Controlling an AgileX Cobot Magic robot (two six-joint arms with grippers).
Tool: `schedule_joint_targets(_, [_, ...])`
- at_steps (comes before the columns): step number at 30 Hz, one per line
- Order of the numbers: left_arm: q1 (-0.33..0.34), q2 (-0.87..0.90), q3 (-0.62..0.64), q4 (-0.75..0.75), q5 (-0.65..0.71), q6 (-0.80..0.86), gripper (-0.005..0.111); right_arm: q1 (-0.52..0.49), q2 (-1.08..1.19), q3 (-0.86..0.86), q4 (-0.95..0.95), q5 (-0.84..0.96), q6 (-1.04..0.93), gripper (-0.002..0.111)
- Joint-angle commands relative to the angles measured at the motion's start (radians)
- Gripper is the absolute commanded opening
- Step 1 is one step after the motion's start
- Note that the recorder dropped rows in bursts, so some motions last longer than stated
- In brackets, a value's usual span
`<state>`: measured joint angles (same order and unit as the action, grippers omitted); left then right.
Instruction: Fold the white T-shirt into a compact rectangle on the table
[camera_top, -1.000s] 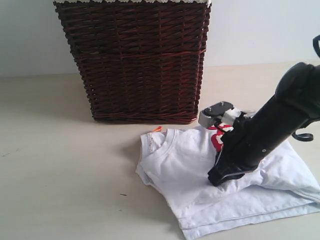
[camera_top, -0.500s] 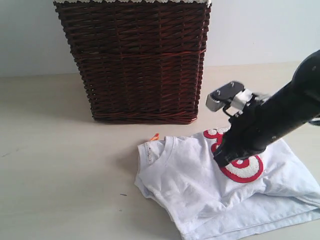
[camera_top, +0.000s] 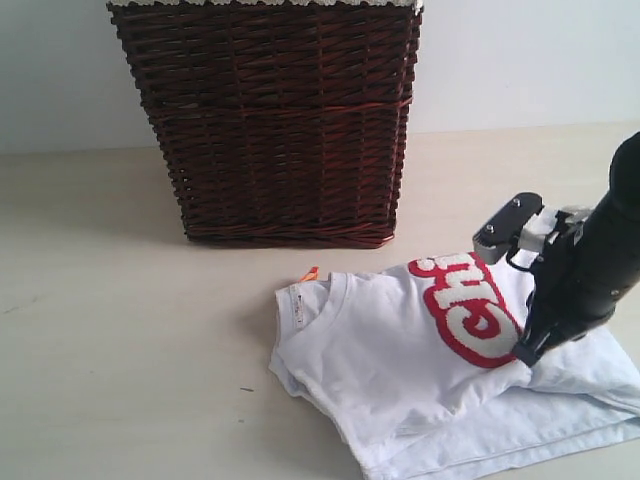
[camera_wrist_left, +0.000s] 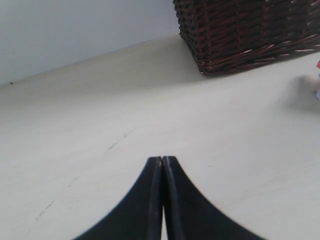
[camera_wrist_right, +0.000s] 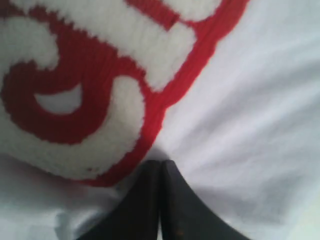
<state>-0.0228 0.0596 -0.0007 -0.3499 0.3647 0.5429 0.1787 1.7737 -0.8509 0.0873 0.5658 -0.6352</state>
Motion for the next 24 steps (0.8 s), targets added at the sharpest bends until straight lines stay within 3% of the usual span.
schedule_joint_targets(1, [0.003, 0.005, 0.001, -0.002, -0.008, -0.001, 0.002, -0.004, 0.033, 0.078, 0.098, -0.001, -0.05, 0.0])
schedule_joint_targets(5, [0.003, 0.005, 0.001, -0.002, -0.008, -0.001, 0.002, -0.004, 0.037, 0.129, 0.259, -0.084, -0.121, 0.0])
schedule_joint_targets(8, [0.003, 0.005, 0.001, -0.002, -0.008, -0.001, 0.002, -0.004, -0.035, 0.133, 0.521, -0.099, -0.297, 0.0])
schedule_joint_targets(11, [0.003, 0.005, 0.001, -0.002, -0.008, 0.001, 0.002, -0.004, -0.147, 0.133, 0.574, -0.102, -0.293, 0.0])
schedule_joint_targets(13, [0.003, 0.005, 0.001, -0.002, -0.008, 0.001, 0.002, -0.004, -0.285, 0.133, 0.585, -0.119, -0.234, 0.0])
schedule_joint_targets(16, [0.003, 0.005, 0.001, -0.002, -0.008, 0.001, 0.002, -0.004, -0.587, 0.133, 0.643, -0.352, 0.004, 0.0])
schedule_joint_targets(18, [0.003, 0.005, 0.001, -0.002, -0.008, 0.001, 0.002, -0.004, -0.77, 0.137, 0.633, -0.504, 0.023, 0.0])
schedule_joint_targets(20, [0.003, 0.005, 0.001, -0.002, -0.008, 0.002, 0.002, -0.004, -0.97, 0.17, 0.63, -0.525, -0.053, 0.0])
schedule_joint_targets(24, [0.003, 0.005, 0.001, -0.002, -0.008, 0.002, 0.002, -0.004, -1.322, 0.373, 0.636, -0.434, 0.012, 0.001])
